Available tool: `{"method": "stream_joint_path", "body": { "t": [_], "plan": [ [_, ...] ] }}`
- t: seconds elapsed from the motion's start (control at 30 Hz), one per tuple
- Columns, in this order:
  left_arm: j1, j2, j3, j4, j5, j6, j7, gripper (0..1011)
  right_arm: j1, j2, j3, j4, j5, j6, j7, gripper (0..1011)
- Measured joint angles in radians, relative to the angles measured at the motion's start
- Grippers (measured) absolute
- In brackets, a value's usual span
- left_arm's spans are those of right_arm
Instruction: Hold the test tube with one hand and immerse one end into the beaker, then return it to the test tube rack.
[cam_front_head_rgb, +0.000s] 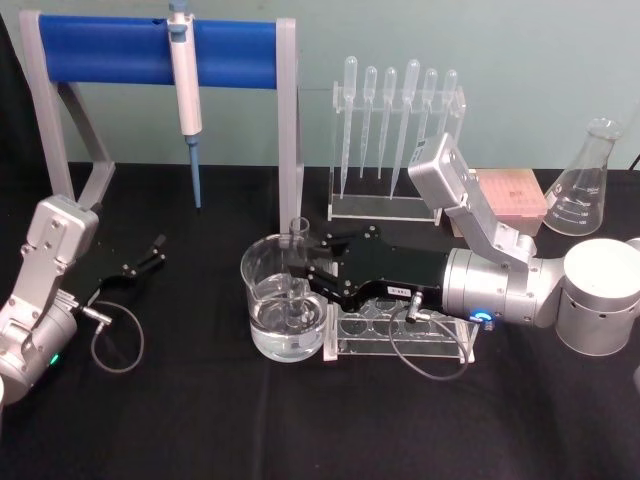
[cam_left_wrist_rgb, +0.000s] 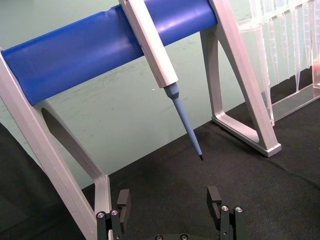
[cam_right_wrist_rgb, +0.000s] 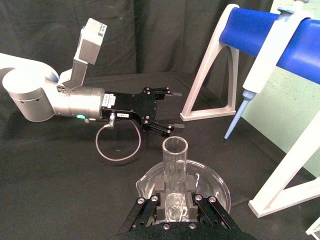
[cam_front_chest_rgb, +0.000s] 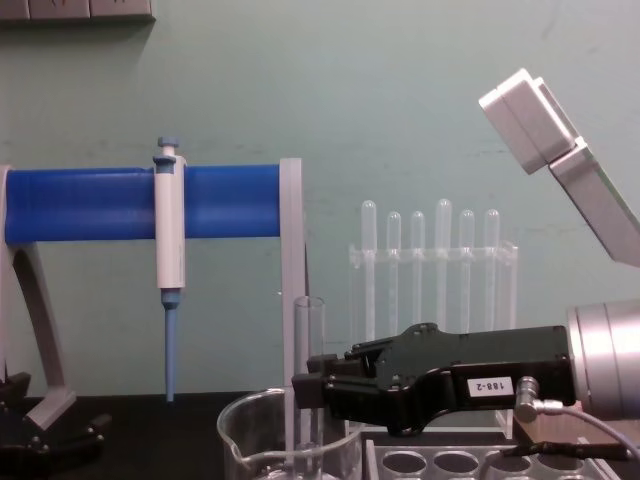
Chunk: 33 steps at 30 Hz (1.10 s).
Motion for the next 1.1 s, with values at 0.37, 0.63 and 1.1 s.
{"method": "stream_joint_path", "body": {
  "t": [0.37,0.63,1.1],
  "plan": [
    [0.0,0.0,0.0,0.0,0.0,0.0,0.0,1000,0.0,0.0,0.0,0.0,0.0,0.0,0.0,238],
    [0.0,0.0,0.0,0.0,0.0,0.0,0.0,1000,0.0,0.0,0.0,0.0,0.0,0.0,0.0,238],
    [0.0,0.0,0.0,0.0,0.0,0.0,0.0,1000,0.0,0.0,0.0,0.0,0.0,0.0,0.0,238]
  ]
}}
